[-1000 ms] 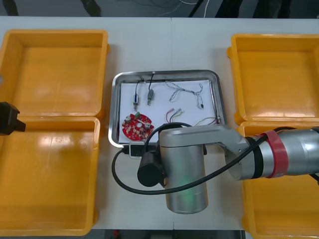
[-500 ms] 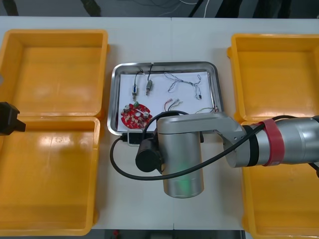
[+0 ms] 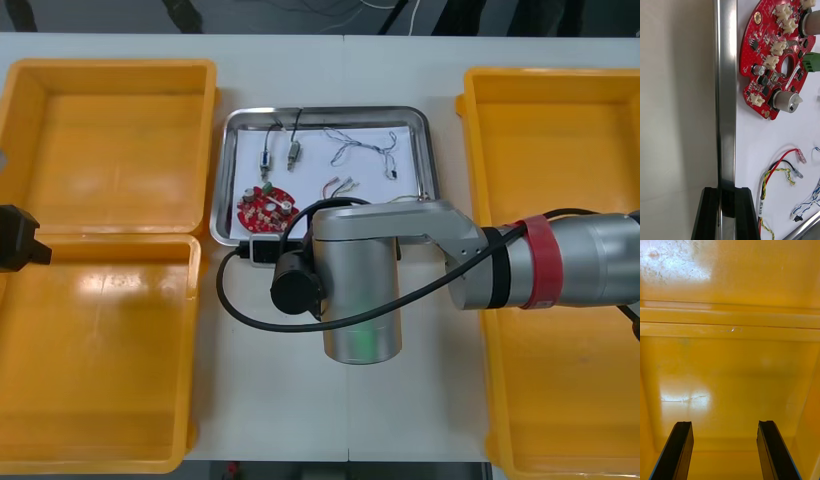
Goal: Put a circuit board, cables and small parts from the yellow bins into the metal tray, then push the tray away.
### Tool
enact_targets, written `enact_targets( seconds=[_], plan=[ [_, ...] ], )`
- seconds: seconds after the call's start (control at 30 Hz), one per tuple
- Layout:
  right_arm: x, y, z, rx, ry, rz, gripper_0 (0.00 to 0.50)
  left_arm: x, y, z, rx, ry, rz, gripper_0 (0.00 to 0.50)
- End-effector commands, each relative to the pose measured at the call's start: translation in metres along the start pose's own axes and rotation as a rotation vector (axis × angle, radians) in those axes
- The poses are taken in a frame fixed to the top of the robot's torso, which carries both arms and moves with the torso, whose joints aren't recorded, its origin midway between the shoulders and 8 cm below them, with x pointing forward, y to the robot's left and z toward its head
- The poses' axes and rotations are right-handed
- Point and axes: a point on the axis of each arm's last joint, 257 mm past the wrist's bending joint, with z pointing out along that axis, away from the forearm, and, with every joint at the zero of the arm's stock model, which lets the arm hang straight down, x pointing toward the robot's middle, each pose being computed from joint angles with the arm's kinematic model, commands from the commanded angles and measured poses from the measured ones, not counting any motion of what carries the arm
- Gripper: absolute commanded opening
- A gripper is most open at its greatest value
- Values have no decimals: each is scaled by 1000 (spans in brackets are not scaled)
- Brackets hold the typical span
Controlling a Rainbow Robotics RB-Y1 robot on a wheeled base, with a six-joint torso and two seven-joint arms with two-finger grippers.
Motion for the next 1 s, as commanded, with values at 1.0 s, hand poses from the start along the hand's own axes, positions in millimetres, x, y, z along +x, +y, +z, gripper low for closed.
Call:
enact_targets(
  seconds=[1.0],
  plan=[
    [6,-87,18,130,-27,61,0,-1,11,-12,-34,-18,65,500]
  ],
)
